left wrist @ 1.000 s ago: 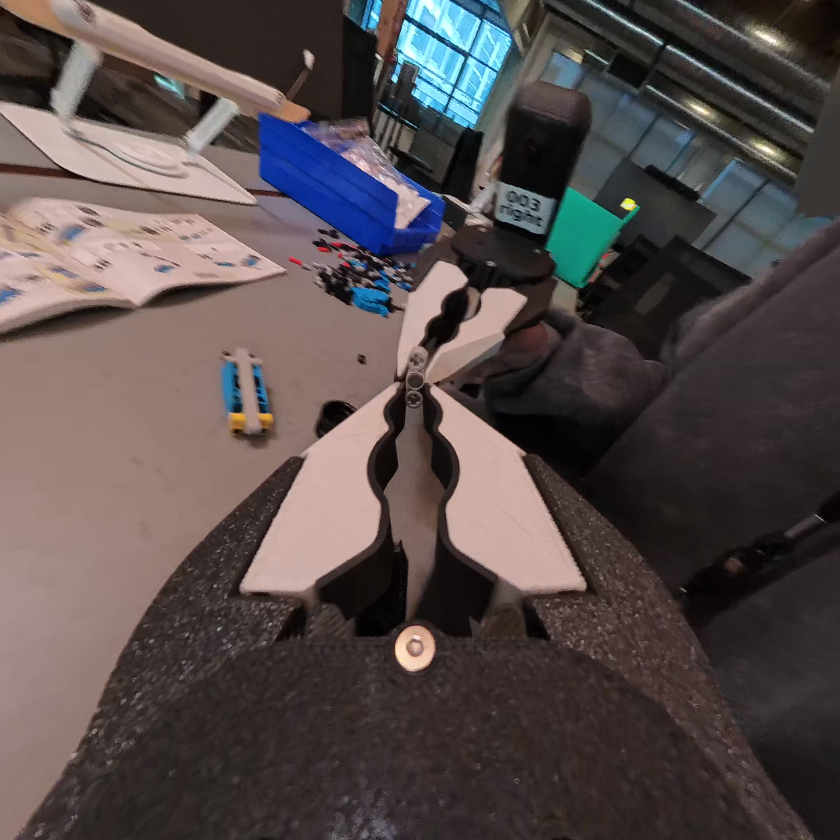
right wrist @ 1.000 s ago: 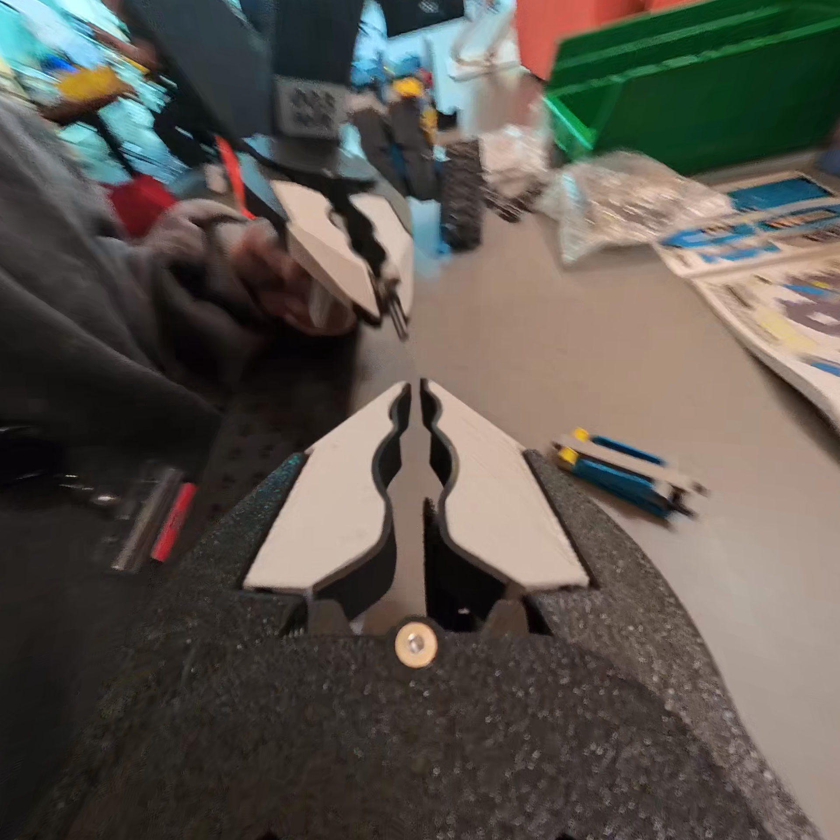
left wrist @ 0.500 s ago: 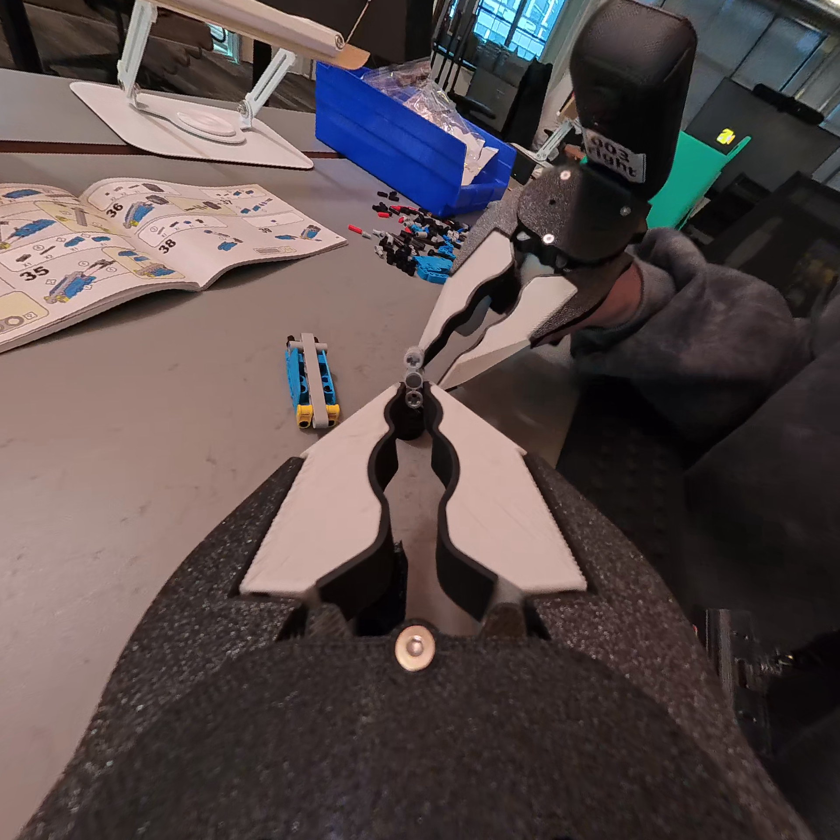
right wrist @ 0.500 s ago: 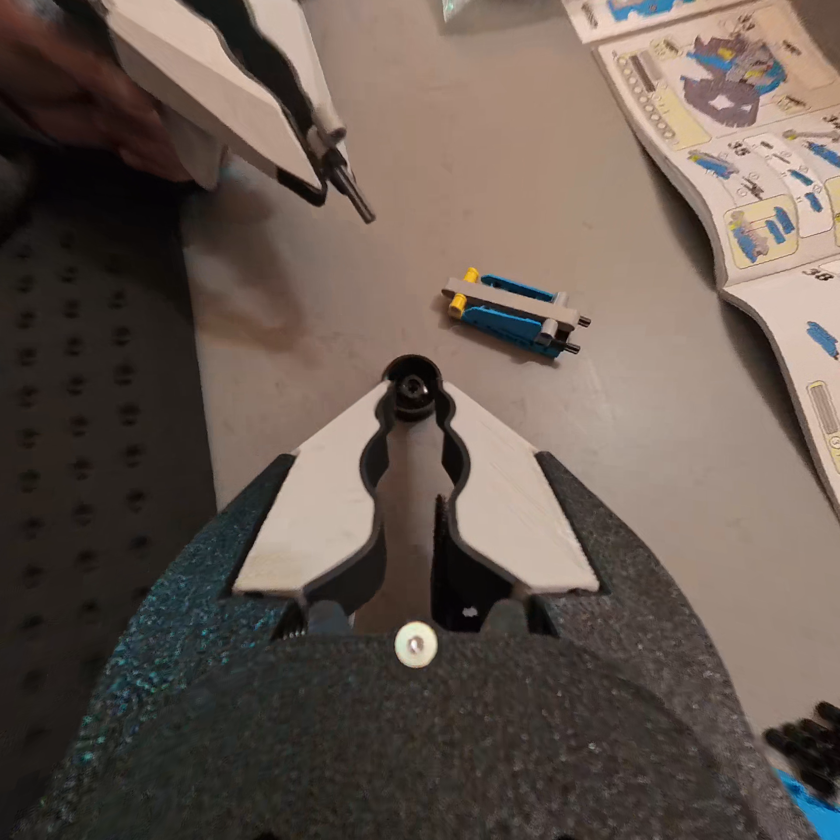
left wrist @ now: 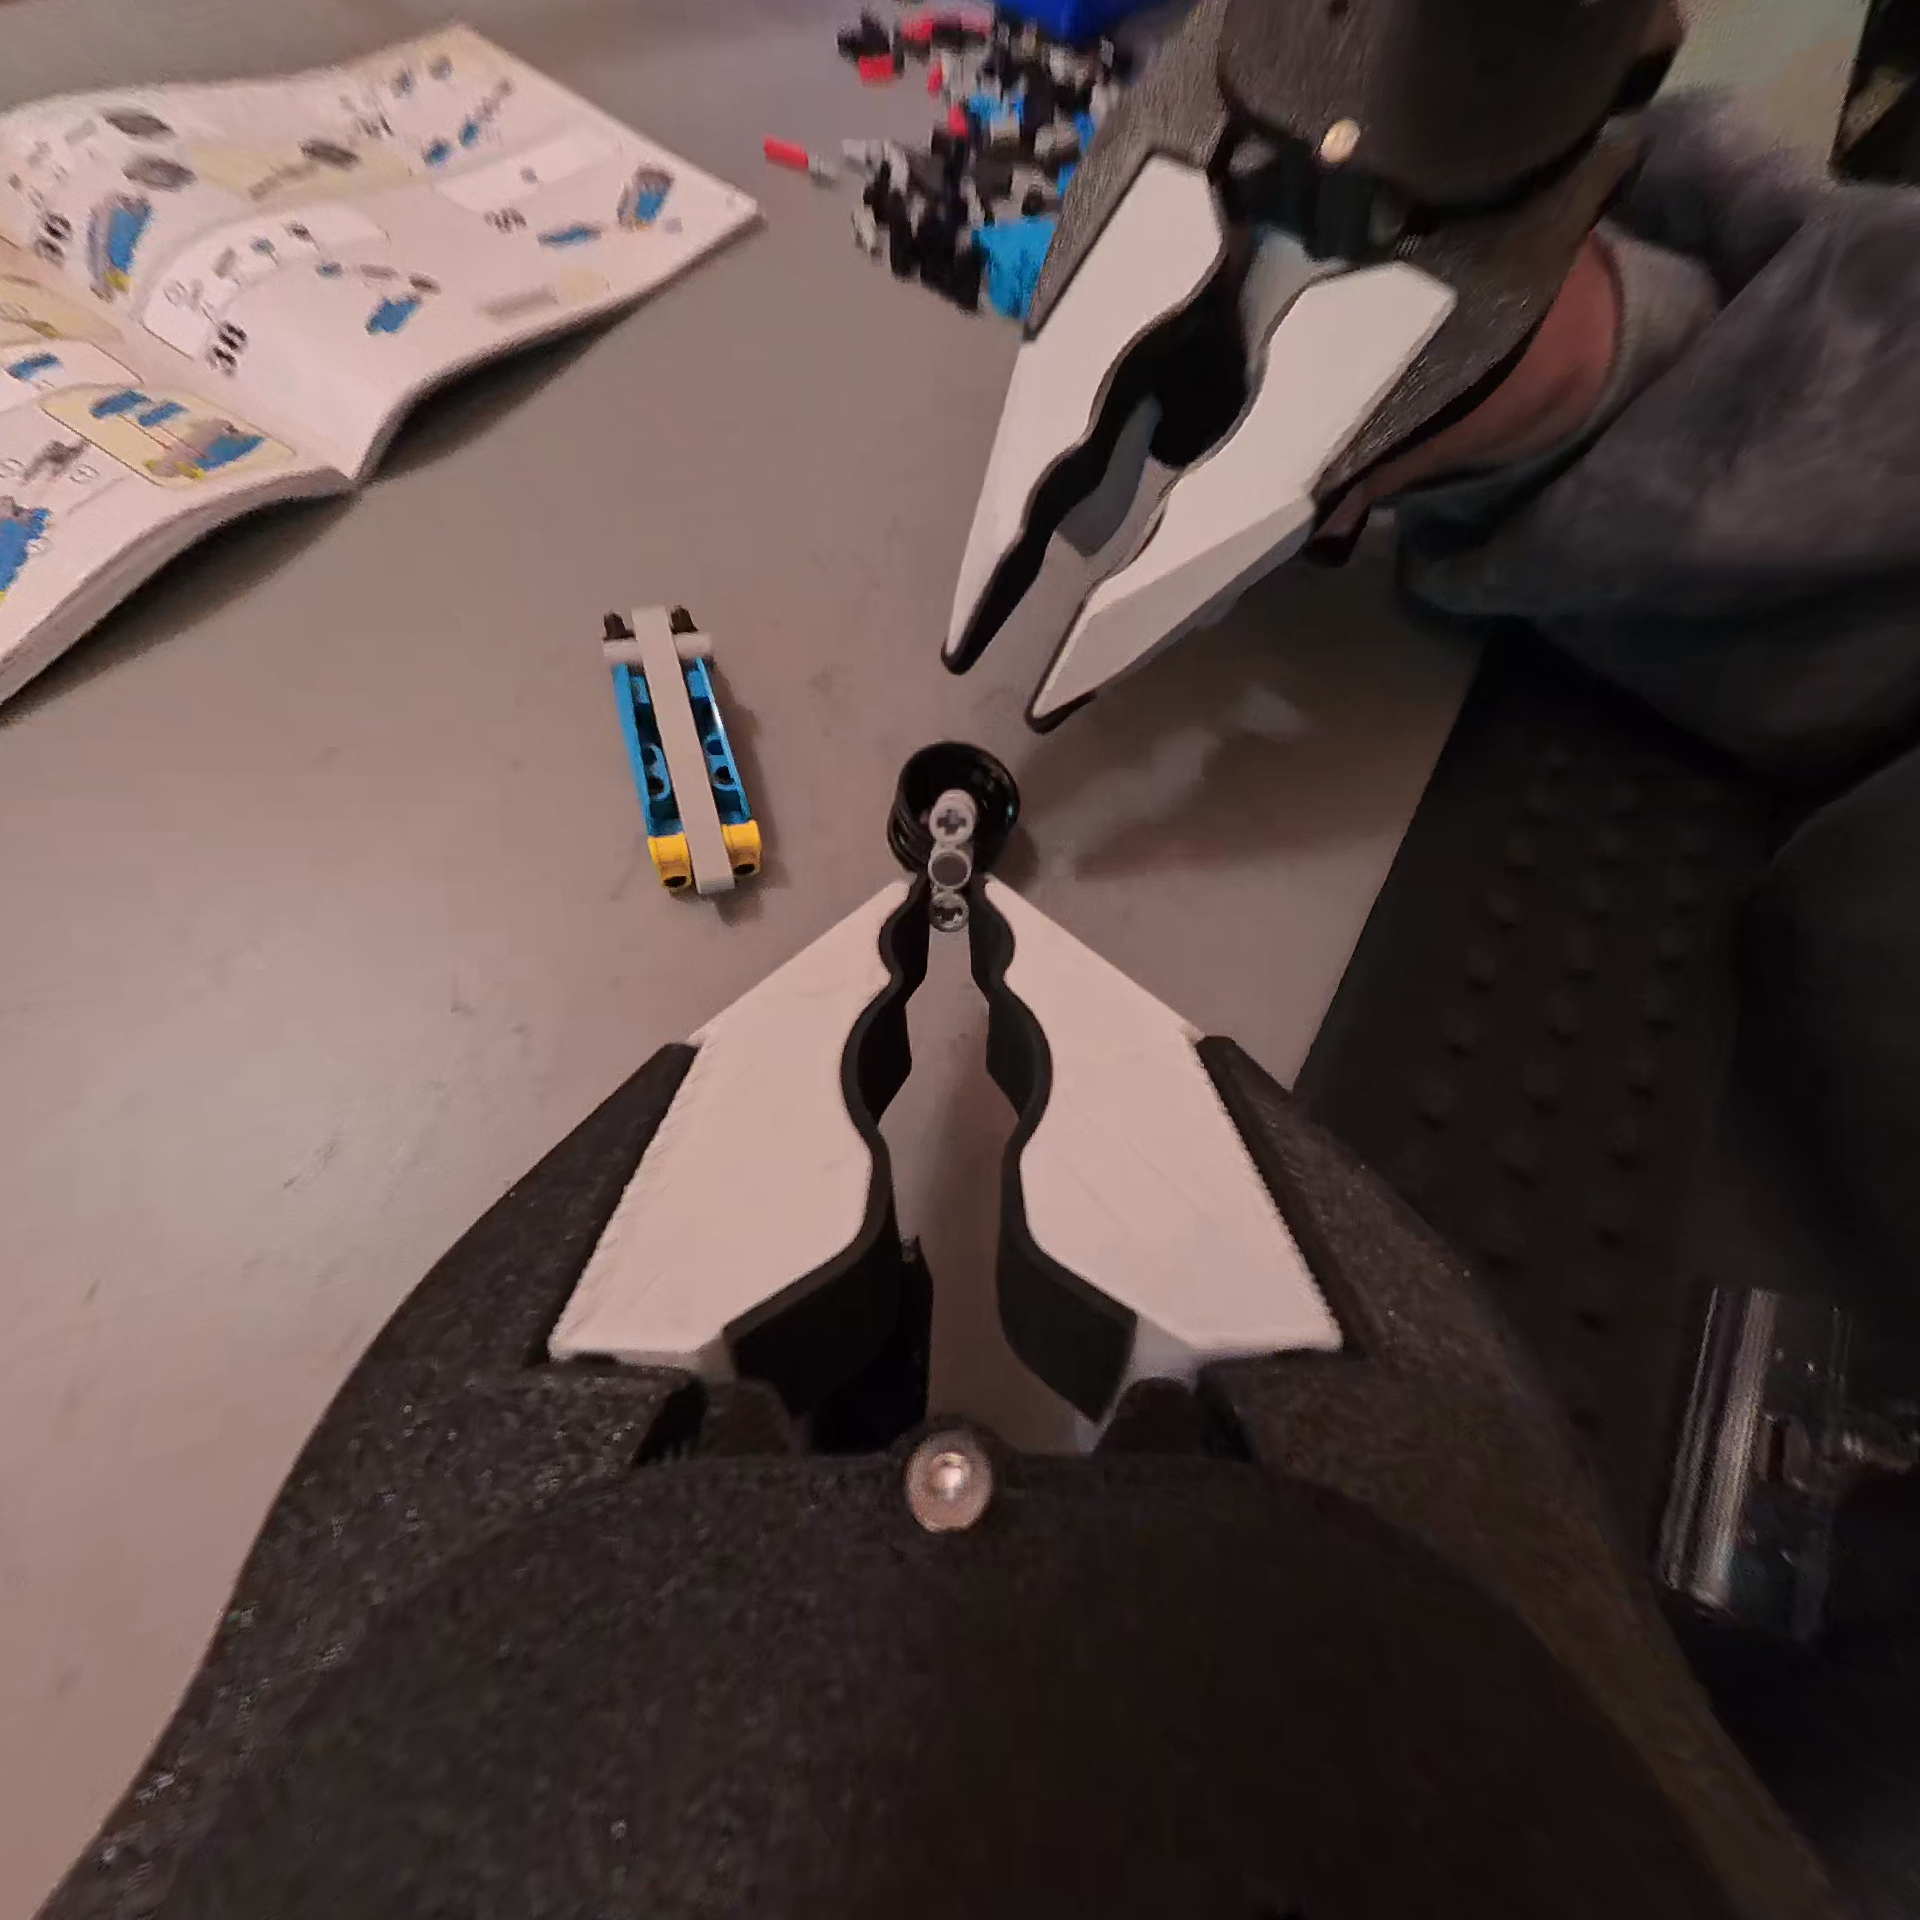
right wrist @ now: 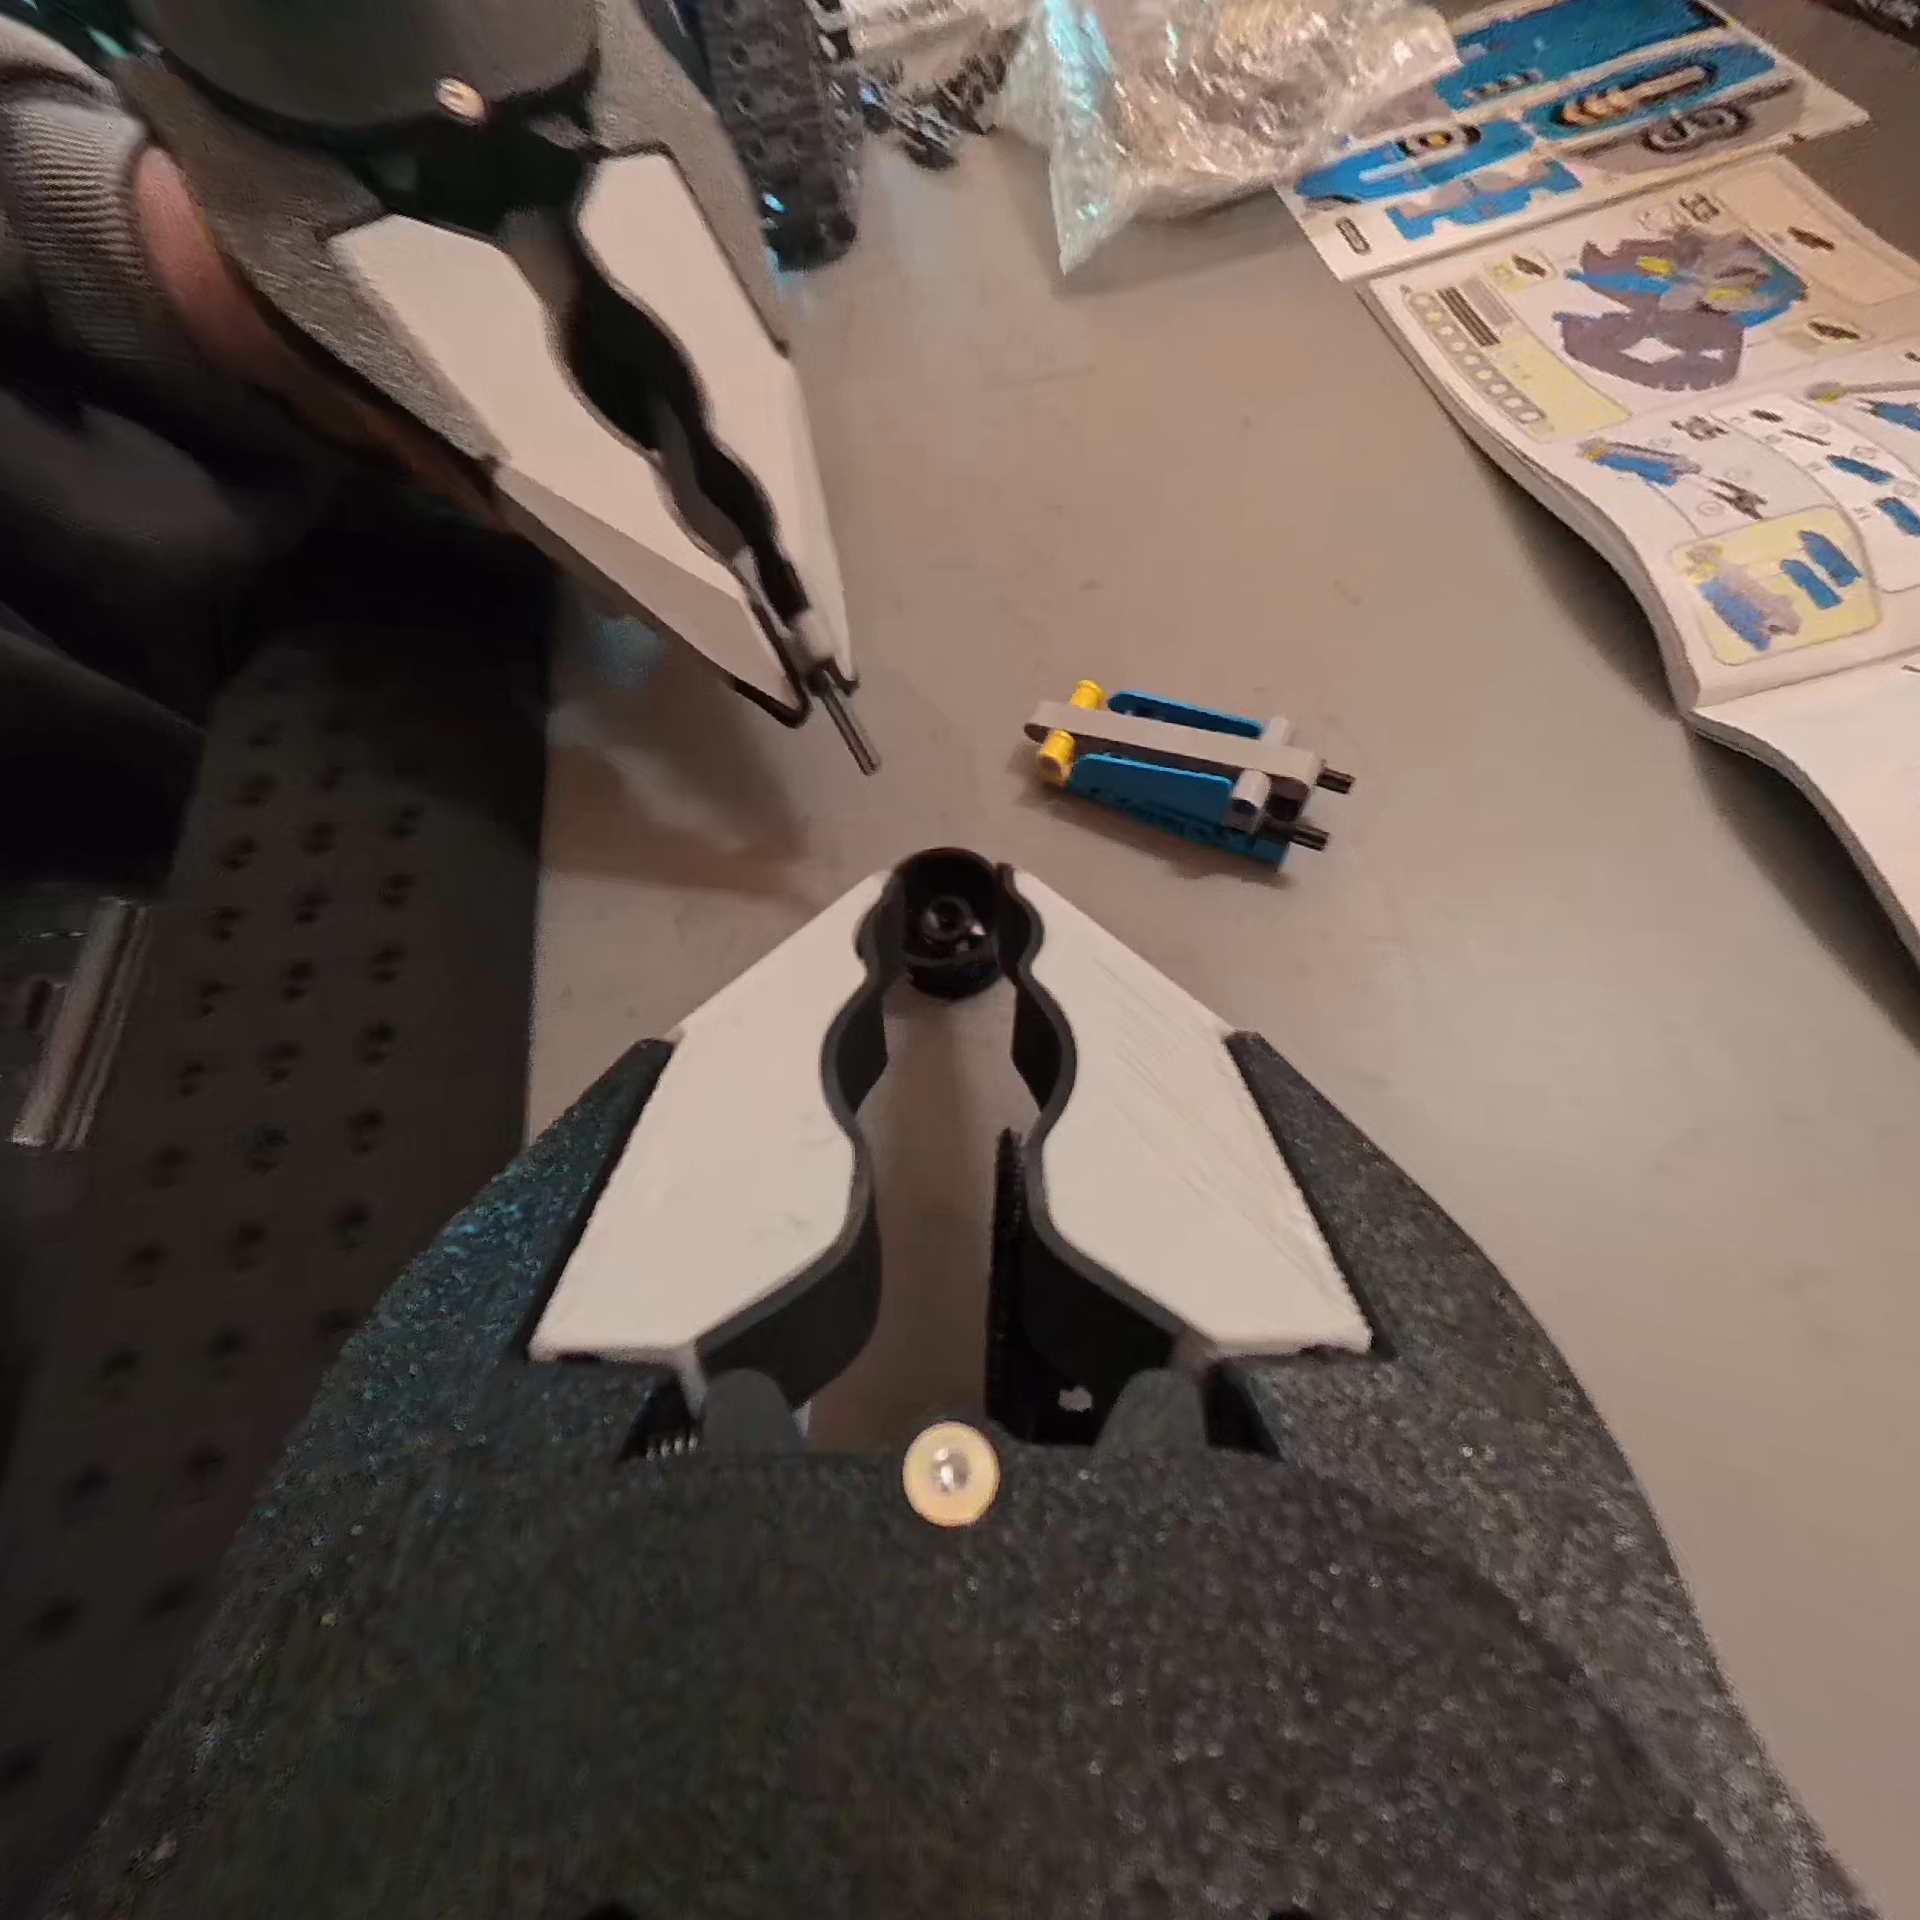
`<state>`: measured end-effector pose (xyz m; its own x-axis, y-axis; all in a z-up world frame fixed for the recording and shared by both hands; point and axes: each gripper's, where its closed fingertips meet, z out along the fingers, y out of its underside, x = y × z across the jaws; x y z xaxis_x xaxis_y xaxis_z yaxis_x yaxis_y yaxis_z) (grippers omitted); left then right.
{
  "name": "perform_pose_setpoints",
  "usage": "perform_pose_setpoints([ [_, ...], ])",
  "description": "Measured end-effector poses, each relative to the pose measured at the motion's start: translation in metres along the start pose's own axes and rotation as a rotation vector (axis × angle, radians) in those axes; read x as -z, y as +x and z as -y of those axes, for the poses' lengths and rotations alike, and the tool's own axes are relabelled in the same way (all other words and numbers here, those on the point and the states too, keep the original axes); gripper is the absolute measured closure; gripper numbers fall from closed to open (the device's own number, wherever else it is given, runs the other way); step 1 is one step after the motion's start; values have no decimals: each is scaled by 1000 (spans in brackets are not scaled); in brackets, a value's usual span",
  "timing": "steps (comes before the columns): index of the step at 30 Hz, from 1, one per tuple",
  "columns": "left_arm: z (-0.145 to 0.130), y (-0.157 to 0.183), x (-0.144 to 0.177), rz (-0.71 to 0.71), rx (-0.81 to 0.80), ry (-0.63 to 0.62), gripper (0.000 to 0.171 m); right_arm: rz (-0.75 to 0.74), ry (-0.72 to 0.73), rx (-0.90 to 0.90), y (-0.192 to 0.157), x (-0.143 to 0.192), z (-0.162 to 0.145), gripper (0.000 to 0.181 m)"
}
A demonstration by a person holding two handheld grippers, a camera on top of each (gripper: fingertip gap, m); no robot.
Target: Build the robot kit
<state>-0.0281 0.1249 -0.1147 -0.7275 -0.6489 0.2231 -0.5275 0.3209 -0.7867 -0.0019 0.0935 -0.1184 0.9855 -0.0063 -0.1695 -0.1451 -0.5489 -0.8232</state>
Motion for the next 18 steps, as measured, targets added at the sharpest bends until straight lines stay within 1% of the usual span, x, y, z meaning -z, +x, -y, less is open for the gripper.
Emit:
perform_pose_setpoints([
  [2,-3,4,-2,-12,-30,-82,165,50,41,8,-9,2,6,163],
  [6,-7,16,-8,-29,-138,-213,165,111,115,110,-26,6,22,162],
  [8,-6,22,-10,-31,-197,-260,165,115,101,160,-33,4,23,161],
  [12,-5,36,-13,-49,-303,-335,165,108,26,261,-44,-2,13,159],
  [13,-5,38,-13,-42,-331,-347,165,103,3,279,-46,-4,10,161],
  [15,-4,39,-11,-24,-369,-366,165,111,-17,314,-53,-3,8,173],
  [18,12,37,-3,16,-379,-316,165,94,5,287,-50,3,18,174],
])
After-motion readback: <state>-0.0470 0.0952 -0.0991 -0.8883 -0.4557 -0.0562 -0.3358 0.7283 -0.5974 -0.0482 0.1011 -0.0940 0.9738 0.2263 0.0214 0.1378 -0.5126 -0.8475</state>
